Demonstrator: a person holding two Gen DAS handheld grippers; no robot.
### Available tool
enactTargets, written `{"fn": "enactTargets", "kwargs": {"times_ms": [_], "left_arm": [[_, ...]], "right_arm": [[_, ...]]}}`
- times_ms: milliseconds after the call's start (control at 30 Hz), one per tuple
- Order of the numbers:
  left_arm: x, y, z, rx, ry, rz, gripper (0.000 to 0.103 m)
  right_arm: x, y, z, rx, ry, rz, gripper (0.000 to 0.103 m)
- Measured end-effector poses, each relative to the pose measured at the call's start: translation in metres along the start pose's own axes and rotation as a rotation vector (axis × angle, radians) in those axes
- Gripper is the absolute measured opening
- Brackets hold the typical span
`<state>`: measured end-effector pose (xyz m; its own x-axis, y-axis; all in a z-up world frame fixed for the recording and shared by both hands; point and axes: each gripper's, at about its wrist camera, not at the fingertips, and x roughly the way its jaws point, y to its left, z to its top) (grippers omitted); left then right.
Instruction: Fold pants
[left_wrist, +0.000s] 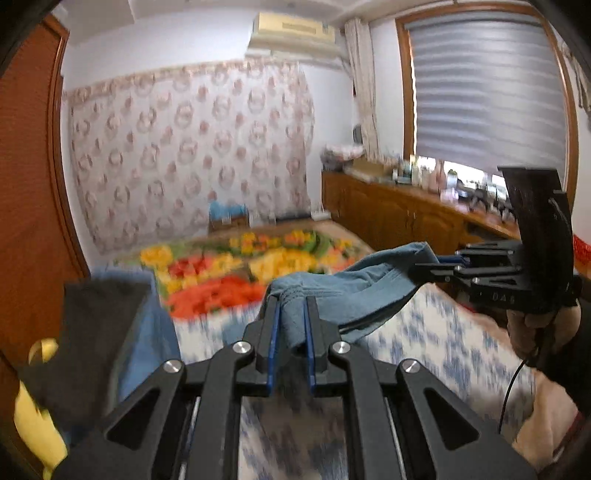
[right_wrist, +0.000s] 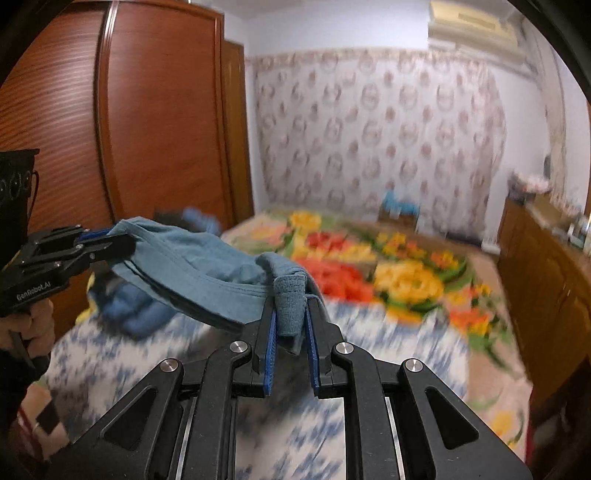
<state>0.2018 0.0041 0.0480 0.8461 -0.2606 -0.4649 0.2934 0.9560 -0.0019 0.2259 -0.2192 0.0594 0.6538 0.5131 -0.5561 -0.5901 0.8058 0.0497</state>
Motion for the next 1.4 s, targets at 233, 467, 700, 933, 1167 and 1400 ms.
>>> {"fn": "enactTargets", "kwargs": {"times_ms": [233, 467, 700, 933, 1167, 1400], "left_arm": [[-0.027, -0.025, -0.058, -0.046, 0.070, -0.024, 0.009], [-0.049, -0.041, -0.089, -0.050, 0.094, -0.049, 0.009], [-0.060, -0.047, -0.117, -0.084, 0.140, -0.052, 0.009], [-0.070, -0.050, -0.135, -0.101, 0.164, -0.063, 0.009], [-0.063, -0.050, -0.153, -0.123, 0.207, -0.069, 0.009], [-0.057, -0.050, -0.169, -0.143, 0.240, -0.066, 0.012]], "right_arm": [[-0.010, 0.031, -0.060, 0.014, 0.079, 0.019, 0.012], [-0.028, 0.043, -0.095, 0.068, 0.097, 0.027, 0.012], [-0.037, 0.057, -0.128, 0.121, 0.119, 0.050, 0.012], [-0.049, 0.072, -0.148, 0.121, 0.124, 0.052, 0.012], [-0.045, 0.078, -0.163, 0.117, 0.154, 0.033, 0.012], [-0.041, 0.075, -0.174, 0.134, 0.176, 0.032, 0.012]]}}
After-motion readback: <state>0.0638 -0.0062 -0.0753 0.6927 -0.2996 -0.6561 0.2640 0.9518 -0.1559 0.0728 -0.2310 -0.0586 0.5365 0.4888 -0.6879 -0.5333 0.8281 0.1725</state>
